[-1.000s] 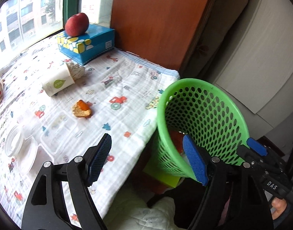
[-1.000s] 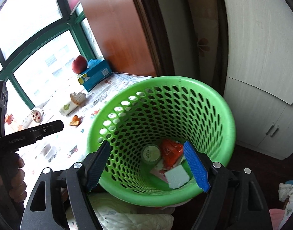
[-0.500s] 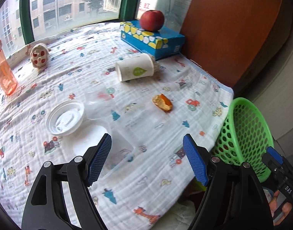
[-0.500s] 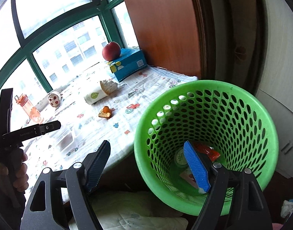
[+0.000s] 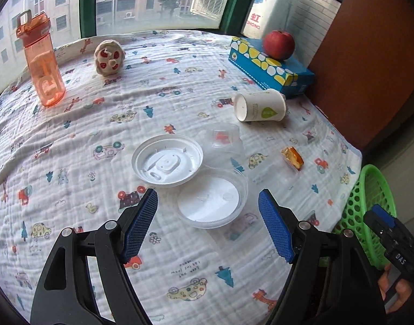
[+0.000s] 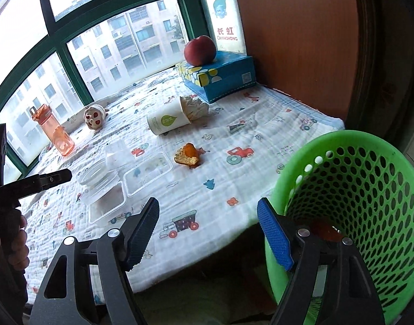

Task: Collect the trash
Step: 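Move both open grippers back over the table, then grasp the bread piece with orange topping with the right gripper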

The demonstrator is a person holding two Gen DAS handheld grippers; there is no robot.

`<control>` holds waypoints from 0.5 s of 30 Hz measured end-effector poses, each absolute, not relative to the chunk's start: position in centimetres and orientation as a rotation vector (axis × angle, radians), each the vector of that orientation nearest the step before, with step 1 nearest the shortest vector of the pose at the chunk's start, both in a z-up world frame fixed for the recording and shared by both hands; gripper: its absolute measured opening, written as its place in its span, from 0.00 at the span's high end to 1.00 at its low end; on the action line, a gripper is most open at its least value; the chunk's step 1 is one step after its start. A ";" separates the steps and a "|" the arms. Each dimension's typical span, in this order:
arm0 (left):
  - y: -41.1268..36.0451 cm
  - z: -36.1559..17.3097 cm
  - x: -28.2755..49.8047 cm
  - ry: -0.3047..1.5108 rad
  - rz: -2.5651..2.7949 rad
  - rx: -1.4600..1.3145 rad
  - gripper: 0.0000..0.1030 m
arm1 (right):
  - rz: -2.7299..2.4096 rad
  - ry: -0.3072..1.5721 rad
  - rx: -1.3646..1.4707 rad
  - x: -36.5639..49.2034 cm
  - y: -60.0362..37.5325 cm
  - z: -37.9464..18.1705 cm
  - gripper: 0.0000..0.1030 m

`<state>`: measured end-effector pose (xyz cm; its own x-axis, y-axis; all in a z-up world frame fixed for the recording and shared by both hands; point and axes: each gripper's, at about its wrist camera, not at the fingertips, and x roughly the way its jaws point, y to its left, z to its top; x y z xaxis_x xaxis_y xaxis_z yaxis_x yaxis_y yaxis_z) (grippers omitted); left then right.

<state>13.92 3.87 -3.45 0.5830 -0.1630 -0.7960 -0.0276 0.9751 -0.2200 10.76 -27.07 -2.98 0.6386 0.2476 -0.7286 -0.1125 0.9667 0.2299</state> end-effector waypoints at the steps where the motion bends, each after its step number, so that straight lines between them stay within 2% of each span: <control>1: 4.2 -3.5 14.0 0.946 -0.074 -0.224 0.26 | 0.216 0.860 0.165 11.2 -26.7 -3.1 0.32; 9: 5.7 -4.3 14.2 0.958 -0.065 -0.249 0.26 | 0.255 0.926 0.145 16.2 -23.9 -5.3 0.44; 15: 6.8 -4.8 14.5 0.966 -0.057 -0.259 0.26 | 0.256 0.953 0.141 20.0 -22.5 -6.3 0.48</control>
